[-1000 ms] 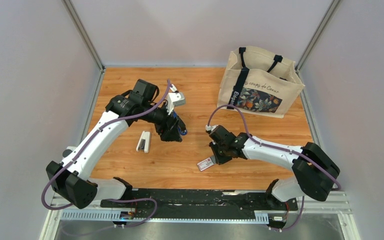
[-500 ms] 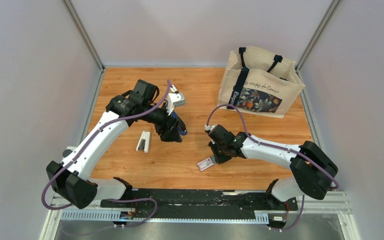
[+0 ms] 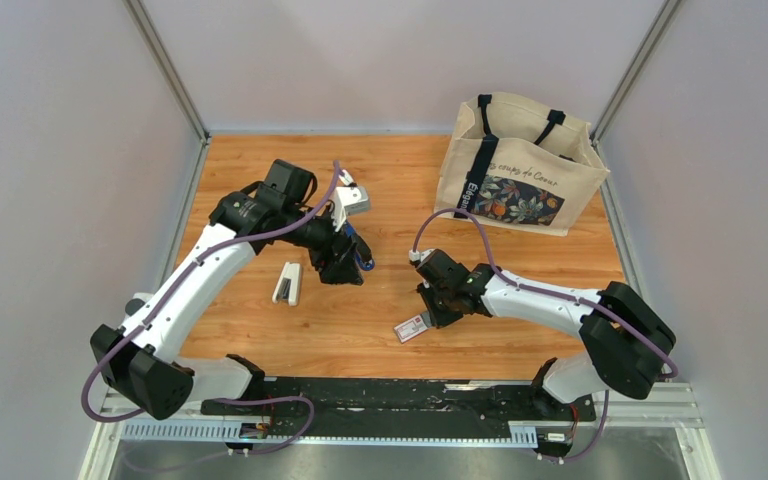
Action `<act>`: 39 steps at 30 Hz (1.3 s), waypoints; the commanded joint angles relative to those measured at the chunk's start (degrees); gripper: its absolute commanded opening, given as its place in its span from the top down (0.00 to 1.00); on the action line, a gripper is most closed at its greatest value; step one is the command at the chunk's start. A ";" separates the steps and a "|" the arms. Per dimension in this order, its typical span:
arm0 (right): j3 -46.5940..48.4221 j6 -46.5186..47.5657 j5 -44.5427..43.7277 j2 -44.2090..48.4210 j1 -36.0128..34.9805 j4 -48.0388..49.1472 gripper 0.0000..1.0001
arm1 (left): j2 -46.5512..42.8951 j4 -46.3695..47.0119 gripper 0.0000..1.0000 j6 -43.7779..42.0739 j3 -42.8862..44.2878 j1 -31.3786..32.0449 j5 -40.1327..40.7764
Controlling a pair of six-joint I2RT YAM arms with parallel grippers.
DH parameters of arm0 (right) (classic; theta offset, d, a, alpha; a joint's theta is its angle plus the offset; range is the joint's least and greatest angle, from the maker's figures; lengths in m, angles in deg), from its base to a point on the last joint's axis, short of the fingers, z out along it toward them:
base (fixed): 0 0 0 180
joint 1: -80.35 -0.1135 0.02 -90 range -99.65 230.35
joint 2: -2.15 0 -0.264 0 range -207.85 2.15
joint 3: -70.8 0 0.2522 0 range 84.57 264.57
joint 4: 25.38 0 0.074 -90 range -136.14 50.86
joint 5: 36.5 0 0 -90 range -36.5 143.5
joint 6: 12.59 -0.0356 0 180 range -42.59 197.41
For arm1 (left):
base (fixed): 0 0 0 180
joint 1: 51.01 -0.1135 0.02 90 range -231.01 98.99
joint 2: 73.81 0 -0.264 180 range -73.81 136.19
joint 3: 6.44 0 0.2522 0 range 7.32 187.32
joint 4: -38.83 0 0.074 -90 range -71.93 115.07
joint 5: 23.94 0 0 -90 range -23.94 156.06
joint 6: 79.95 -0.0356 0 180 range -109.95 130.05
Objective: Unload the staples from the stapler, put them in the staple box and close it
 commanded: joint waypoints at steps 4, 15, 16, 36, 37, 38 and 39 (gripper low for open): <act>1.90 0.63 -0.63 0.41 -0.28 1.28 0.79 | -2.24 0.21 0.14 -2.02 -0.22 -0.23 -0.77; 1.90 0.63 -0.37 1.29 -0.19 1.27 0.72 | -2.50 0.12 0.14 -2.02 -0.40 -0.23 -0.77; 1.90 0.63 -0.46 1.46 -0.19 1.28 0.72 | -2.50 0.12 0.14 -2.02 -0.31 -0.23 -0.77; -0.30 -2.08 2.68 7.18 -0.28 3.29 0.90 | -2.50 -0.75 0.13 -2.37 -0.31 -0.23 -0.94; -0.91 -2.44 3.05 7.26 -0.28 3.99 0.90 | -2.50 -0.58 0.13 -2.37 -0.31 -0.23 -0.94; -1.18 -2.62 3.75 7.27 -0.28 4.35 0.91 | -2.41 -0.58 0.13 -2.46 -0.31 -0.23 -0.94; -1.53 -2.88 4.28 7.35 -0.28 4.61 0.91 | -2.33 -0.58 0.13 -2.46 -0.22 -0.23 -0.94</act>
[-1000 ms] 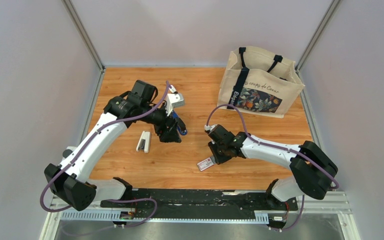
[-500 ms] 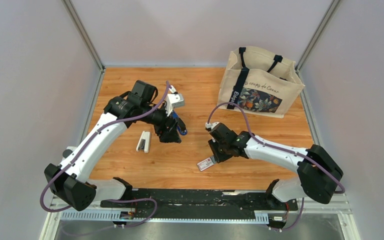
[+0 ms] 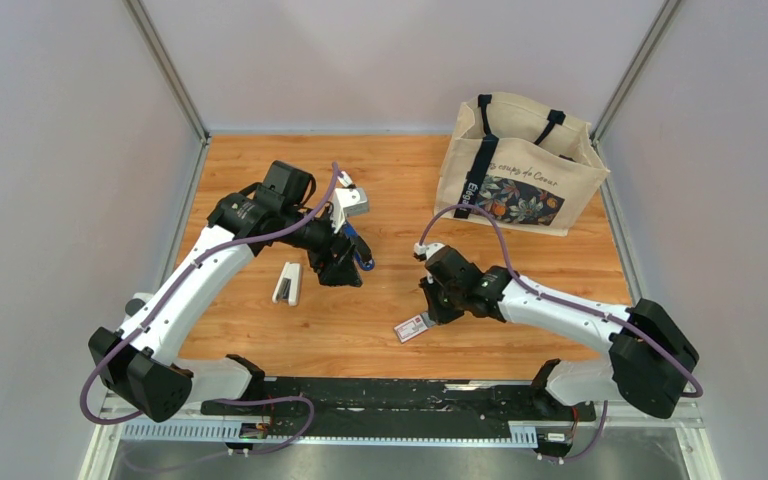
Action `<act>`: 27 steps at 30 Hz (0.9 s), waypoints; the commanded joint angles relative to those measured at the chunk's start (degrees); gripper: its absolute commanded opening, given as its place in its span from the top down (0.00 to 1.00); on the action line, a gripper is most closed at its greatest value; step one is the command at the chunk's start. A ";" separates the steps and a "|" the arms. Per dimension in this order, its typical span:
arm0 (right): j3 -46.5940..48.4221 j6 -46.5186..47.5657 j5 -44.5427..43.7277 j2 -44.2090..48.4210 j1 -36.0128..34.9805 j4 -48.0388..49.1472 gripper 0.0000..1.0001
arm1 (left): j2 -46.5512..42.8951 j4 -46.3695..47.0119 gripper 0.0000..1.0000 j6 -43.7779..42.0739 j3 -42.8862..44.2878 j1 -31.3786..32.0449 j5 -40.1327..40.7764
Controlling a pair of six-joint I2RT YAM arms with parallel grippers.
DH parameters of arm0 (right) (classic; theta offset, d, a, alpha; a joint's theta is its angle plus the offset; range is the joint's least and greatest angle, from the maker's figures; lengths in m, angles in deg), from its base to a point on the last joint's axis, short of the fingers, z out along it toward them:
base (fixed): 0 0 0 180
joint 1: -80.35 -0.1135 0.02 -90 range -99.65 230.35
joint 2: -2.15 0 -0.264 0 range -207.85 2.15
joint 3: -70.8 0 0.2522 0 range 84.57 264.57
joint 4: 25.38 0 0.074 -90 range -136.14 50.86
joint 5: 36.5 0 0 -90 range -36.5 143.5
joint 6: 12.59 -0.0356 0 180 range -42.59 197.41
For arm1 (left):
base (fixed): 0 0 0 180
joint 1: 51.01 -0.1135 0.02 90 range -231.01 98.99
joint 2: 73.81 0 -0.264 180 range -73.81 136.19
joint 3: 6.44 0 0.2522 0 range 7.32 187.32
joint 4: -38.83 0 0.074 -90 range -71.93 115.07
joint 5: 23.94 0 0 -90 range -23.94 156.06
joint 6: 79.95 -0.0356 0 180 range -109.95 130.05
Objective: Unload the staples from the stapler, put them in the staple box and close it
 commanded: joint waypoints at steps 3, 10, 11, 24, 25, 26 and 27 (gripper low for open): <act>-2.15 -2.07 4.71 0.29 -0.25 5.08 0.92 | -1.49 -0.21 0.13 -2.02 0.22 -0.23 -1.01; -3.20 -2.43 5.15 -0.23 -0.25 5.87 0.92 | -1.32 -0.38 0.13 -2.20 0.30 -0.23 -1.01; -3.20 -2.25 5.15 -0.49 -0.25 5.96 0.92 | -1.23 -0.38 0.13 -2.20 0.30 -0.23 -1.10; -0.48 -0.49 4.36 -5.95 0.89 5.17 0.94 | -1.05 -1.17 0.12 -2.90 0.74 -0.23 -0.92; -0.48 -0.40 4.36 -5.77 0.97 5.34 0.94 | -1.05 -1.09 0.12 -2.81 0.74 -0.23 -1.01; -0.30 -0.23 4.53 -5.86 1.06 5.34 0.94 | -0.97 -1.09 0.12 -2.81 0.66 -0.23 -1.01; -0.13 -0.14 4.71 -5.86 1.24 5.34 0.94 | -0.88 -1.09 0.12 -2.90 0.66 -0.23 -1.10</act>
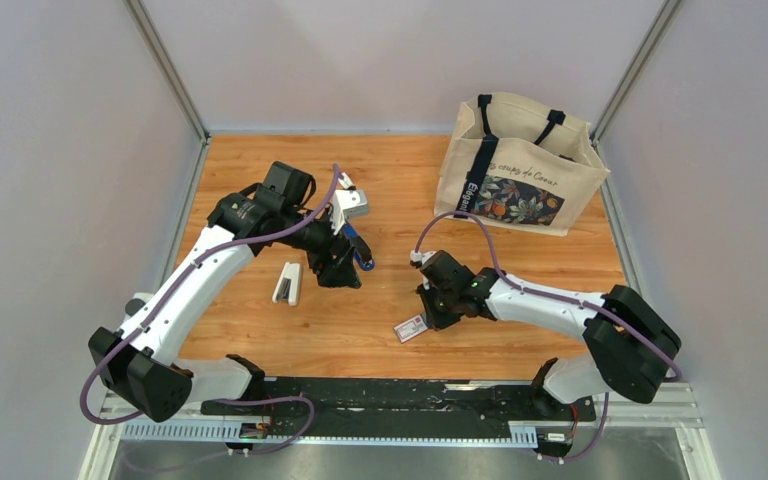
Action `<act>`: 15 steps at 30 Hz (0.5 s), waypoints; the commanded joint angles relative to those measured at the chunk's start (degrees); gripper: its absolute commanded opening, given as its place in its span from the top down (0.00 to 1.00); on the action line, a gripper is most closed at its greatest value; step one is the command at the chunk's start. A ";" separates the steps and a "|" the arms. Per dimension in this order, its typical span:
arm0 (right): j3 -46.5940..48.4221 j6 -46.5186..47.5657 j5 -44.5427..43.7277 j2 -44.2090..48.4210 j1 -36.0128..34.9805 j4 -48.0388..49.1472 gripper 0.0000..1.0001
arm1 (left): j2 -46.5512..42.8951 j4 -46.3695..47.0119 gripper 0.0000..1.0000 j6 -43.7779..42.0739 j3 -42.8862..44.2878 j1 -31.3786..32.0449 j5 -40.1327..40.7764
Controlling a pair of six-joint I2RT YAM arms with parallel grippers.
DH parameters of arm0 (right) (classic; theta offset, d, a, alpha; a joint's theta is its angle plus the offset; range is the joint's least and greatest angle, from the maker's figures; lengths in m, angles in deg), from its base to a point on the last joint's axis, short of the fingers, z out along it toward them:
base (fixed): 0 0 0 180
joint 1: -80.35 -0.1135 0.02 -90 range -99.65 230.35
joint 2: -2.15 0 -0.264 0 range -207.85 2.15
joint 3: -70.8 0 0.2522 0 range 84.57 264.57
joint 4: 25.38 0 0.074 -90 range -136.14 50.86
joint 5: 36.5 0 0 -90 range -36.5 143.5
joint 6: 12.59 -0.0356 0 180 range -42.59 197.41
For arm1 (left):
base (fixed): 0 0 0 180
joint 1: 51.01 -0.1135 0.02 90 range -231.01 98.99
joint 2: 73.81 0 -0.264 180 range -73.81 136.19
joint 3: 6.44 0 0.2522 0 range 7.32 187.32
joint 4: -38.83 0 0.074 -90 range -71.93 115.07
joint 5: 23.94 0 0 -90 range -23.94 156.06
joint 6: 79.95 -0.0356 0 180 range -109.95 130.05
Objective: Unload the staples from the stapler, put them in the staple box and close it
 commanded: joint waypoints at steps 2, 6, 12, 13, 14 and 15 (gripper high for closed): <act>2.80 1.24 0.21 -0.04 0.78 1.30 0.94 | -0.70 -0.17 0.12 -1.74 0.74 -0.23 -1.18; 2.89 1.50 0.30 -0.31 1.04 1.39 0.94 | -0.53 -0.17 0.12 -1.74 0.83 -0.23 -1.45; 2.45 1.94 -0.14 -0.92 1.31 2.00 0.94 | -0.53 -0.17 0.12 -1.74 0.66 -0.14 -1.54; 2.36 2.12 -0.23 -1.18 1.40 2.18 0.94 | -0.61 -0.26 0.12 -1.66 0.66 -0.23 -1.62; 2.36 2.20 -0.23 -1.36 1.57 2.27 0.94 | -0.62 -0.17 0.12 -1.65 0.66 -0.23 -1.80; 2.36 2.29 -0.23 -1.62 1.75 2.27 0.94 | -0.70 -0.08 0.12 -1.65 0.57 -0.23 -1.80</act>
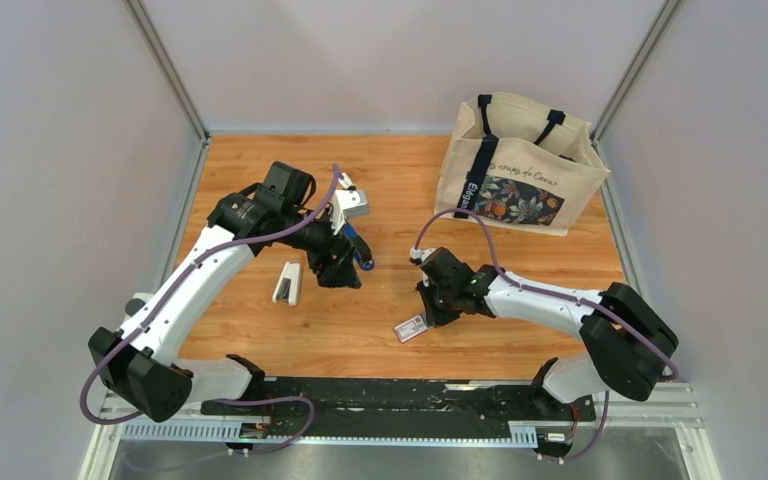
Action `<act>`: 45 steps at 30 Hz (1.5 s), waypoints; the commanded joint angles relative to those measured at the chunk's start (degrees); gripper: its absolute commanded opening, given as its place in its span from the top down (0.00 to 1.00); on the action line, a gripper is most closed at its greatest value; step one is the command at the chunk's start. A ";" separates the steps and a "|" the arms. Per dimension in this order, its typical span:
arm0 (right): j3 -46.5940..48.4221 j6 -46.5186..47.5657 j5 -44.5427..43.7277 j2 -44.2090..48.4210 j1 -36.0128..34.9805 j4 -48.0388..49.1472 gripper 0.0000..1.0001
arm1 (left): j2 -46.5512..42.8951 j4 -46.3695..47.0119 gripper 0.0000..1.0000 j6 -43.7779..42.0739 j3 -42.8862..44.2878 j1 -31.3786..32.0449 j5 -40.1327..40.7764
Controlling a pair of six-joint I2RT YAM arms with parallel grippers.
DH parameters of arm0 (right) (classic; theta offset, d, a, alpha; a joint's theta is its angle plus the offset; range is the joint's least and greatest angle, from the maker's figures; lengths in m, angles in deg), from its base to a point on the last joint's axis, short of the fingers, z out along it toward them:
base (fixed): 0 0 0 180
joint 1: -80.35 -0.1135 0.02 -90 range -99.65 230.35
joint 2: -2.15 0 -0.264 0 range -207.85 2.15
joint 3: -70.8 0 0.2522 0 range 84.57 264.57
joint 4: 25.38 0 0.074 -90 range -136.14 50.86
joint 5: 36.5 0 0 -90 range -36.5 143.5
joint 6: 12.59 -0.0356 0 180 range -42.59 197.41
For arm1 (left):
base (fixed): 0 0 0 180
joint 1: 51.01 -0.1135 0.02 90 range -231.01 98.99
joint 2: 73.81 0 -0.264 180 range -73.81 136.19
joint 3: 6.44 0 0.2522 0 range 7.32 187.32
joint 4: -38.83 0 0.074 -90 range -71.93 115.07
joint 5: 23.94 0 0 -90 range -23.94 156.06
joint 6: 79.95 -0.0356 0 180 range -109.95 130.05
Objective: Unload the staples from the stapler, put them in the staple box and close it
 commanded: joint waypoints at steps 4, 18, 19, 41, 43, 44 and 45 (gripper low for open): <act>1.42 1.77 -0.34 -0.33 0.59 2.16 0.94 | -0.97 -0.08 0.12 -1.55 0.13 -0.23 -2.09; 0.28 0.80 3.44 6.07 0.76 2.42 0.91 | -1.32 0.01 0.12 -1.63 -0.22 -0.23 -2.44; 0.37 0.63 2.83 6.69 0.76 2.34 0.91 | -1.41 0.01 0.12 -1.63 -0.31 -0.23 -2.35; -0.95 -1.31 -4.03 3.01 1.20 0.93 0.87 | -0.88 -0.17 0.11 -1.72 0.13 -0.23 -2.79; -0.86 -1.31 -4.03 3.01 1.20 1.02 0.85 | -0.88 -0.17 0.11 -1.63 0.04 -0.23 -2.70; -0.95 -1.31 -4.03 3.09 1.20 1.02 0.82 | -0.79 -0.17 0.11 -1.63 0.13 -0.23 -2.70; -0.95 -1.22 -4.03 3.18 1.20 0.84 0.80 | -0.79 -0.17 0.11 -1.55 0.13 -0.23 -2.79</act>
